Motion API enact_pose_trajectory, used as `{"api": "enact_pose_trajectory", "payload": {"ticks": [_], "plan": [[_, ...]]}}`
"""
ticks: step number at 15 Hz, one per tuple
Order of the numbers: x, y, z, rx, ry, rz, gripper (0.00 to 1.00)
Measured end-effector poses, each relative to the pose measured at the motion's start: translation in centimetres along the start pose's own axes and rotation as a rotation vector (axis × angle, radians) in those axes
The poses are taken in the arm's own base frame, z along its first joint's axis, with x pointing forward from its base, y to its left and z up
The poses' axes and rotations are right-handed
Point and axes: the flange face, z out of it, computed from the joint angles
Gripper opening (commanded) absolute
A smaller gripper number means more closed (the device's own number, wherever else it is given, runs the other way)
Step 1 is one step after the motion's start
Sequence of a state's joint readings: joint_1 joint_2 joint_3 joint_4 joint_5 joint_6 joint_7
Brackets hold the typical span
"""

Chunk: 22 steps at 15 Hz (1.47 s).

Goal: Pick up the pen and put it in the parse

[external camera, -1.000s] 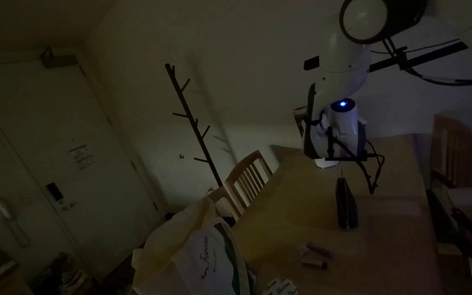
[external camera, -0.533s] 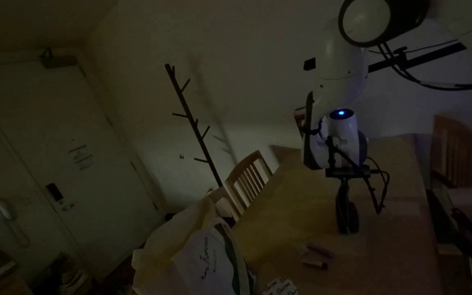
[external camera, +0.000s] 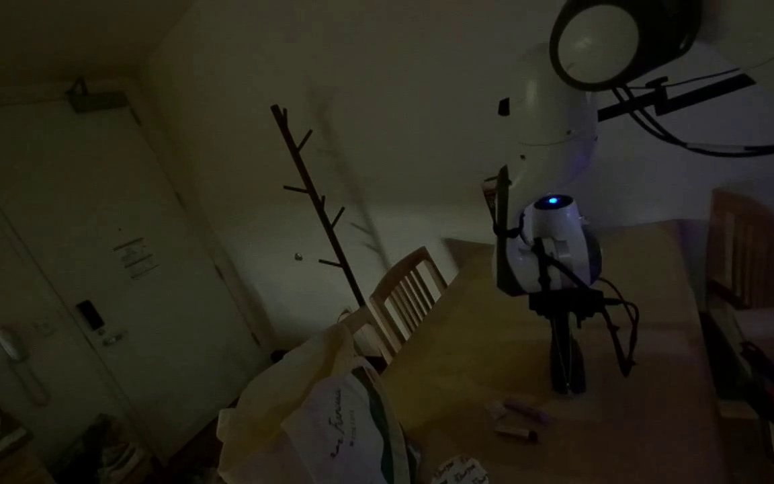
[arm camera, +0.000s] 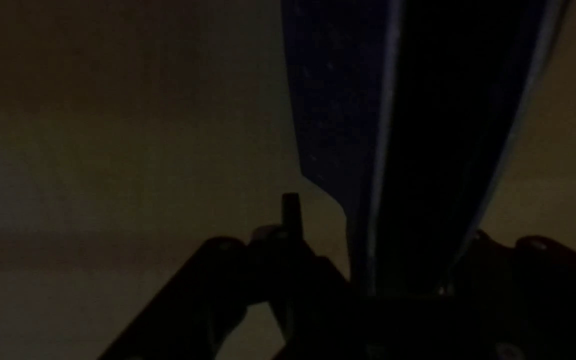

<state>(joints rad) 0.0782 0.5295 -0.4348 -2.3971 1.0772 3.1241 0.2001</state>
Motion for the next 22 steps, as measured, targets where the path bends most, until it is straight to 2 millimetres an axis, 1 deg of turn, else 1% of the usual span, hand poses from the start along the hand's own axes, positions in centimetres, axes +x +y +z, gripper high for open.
{"api": "enact_pose_trajectory", "payload": {"ticks": [1, 2, 3, 5, 8, 12, 14, 17, 19, 22], "plan": [[0.1, 0.0, 0.0, -0.002, -0.006, 0.007, 0.95], [0.1, 0.0, 0.0, -0.003, -0.011, 0.012, 0.99], [0.2, 0.1, 0.0, -0.004, -0.013, 0.017, 1.00], [0.4, 0.2, 0.0, -0.005, -0.009, 0.027, 1.00], [1.5, 0.4, -0.5, -0.005, 0.013, 0.046, 1.00], [2.8, 0.7, -1.7, -0.012, 0.055, 0.059, 1.00], [3.3, 1.1, -2.9, -0.031, 0.065, 0.054, 1.00], [3.9, 1.4, -5.5, -0.064, 0.072, 0.040, 1.00], [4.2, 0.9, -7.6, -0.076, 0.053, 0.025, 1.00], [3.9, -0.3, -10.6, -0.097, -0.064, -0.011, 1.00]]}}
